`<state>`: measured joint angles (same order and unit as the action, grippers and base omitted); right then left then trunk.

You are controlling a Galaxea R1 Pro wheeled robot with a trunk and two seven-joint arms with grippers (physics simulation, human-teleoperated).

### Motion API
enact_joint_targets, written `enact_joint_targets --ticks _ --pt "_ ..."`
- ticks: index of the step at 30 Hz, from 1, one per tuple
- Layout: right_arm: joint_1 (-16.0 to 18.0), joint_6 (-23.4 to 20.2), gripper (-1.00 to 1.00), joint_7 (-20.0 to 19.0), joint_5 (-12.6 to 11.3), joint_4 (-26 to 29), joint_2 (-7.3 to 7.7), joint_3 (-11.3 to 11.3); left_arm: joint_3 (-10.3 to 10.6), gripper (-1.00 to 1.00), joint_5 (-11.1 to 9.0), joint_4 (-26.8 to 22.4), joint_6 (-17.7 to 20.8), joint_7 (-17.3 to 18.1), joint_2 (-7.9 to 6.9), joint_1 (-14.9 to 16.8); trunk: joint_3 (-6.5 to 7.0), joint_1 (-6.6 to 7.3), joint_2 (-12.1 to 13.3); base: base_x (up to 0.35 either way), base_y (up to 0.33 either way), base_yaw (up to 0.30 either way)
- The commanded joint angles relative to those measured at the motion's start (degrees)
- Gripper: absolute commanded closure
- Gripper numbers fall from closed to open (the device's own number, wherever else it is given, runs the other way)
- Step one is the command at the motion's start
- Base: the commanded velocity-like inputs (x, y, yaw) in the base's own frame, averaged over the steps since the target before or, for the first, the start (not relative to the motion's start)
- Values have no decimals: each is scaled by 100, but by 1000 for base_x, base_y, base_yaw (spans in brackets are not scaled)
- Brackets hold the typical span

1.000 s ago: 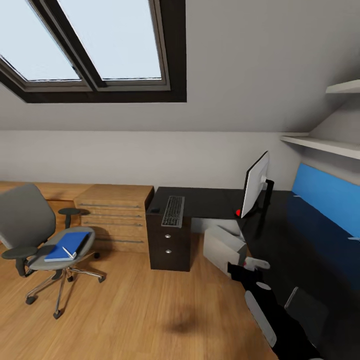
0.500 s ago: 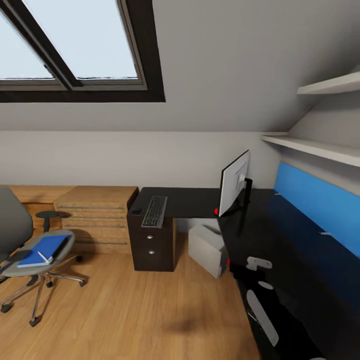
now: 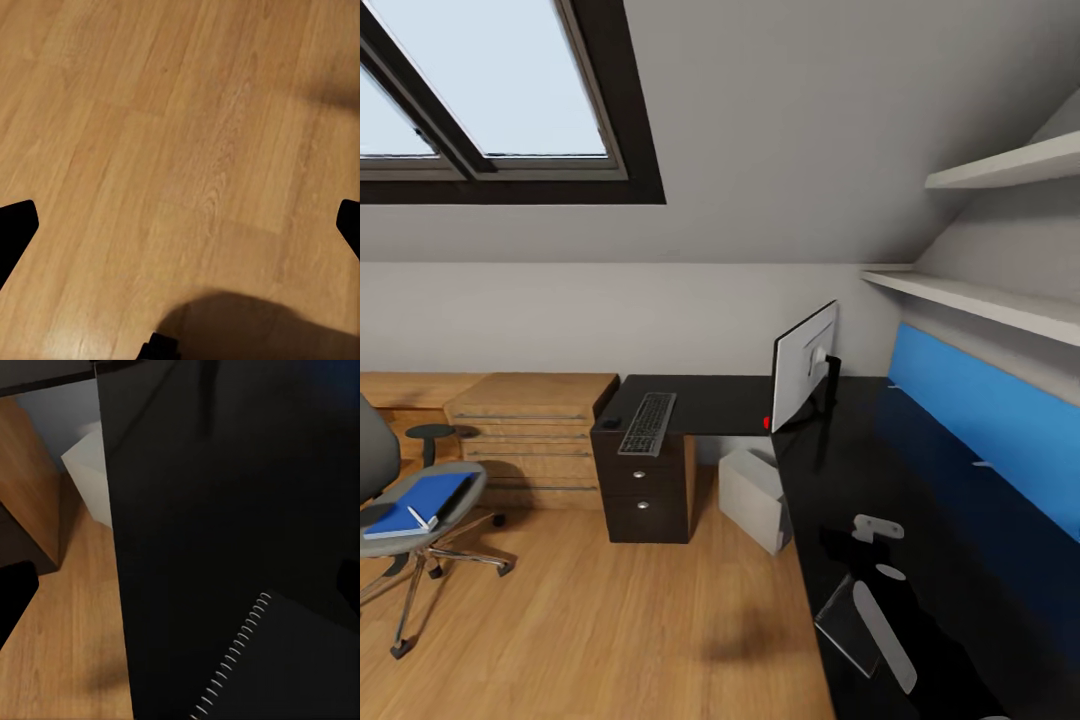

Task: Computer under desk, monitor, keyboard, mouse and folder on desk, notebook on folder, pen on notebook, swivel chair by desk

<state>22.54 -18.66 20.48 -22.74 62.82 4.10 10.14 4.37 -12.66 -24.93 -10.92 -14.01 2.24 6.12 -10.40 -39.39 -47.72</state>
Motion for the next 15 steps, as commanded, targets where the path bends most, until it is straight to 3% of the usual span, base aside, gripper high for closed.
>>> enact_joint_targets --ticks 1,15 --pt "5 -15 -100 53 -48 7 9 23 47 -100 -55 0 -24 -40 -4 4 -9 -1 -7 0 -43 -1" --pt "5 -15 -100 17 -40 -102 12 23 38 -100 -61 6 -24 -49 -21 5 -9 -1 -7 0 -14 0"
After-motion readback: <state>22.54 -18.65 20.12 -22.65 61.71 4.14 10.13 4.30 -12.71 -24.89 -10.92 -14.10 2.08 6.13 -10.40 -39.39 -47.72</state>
